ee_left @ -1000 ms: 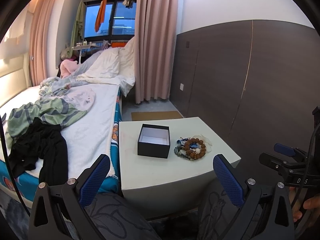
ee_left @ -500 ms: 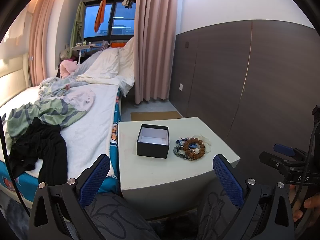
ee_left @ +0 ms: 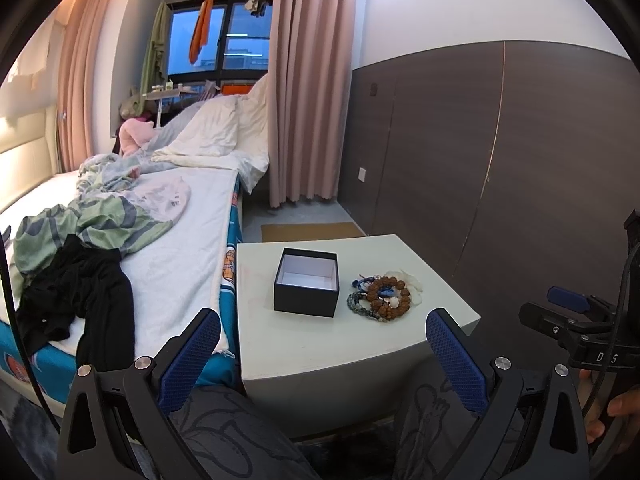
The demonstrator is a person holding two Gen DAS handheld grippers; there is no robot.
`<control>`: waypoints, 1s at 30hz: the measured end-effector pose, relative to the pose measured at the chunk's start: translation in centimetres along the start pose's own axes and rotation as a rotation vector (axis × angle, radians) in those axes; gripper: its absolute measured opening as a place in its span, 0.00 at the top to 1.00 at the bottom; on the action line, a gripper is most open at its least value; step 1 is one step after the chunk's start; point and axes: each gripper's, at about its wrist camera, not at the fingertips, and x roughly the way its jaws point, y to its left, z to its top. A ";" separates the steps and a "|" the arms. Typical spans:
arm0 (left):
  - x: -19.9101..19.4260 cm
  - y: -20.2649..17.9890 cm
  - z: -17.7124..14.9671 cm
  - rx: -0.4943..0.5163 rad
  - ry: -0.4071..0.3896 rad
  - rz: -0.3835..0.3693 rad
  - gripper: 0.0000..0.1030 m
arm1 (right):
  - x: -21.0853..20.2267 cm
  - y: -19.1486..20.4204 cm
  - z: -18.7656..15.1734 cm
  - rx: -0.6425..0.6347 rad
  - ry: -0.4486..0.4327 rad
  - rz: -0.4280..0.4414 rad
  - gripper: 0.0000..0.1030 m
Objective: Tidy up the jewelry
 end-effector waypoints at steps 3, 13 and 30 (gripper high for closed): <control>0.1 0.0 0.0 0.003 -0.002 -0.002 0.01 | -0.2 0.1 0.1 -0.008 -0.006 0.004 0.00; 0.9 -0.6 0.2 0.030 0.012 -0.028 0.01 | -0.4 0.8 0.5 -0.022 -0.028 -0.047 0.00; 8.5 -3.9 0.3 0.075 0.165 -0.119 0.01 | 3.0 -5.9 -0.2 0.140 0.010 -0.097 0.00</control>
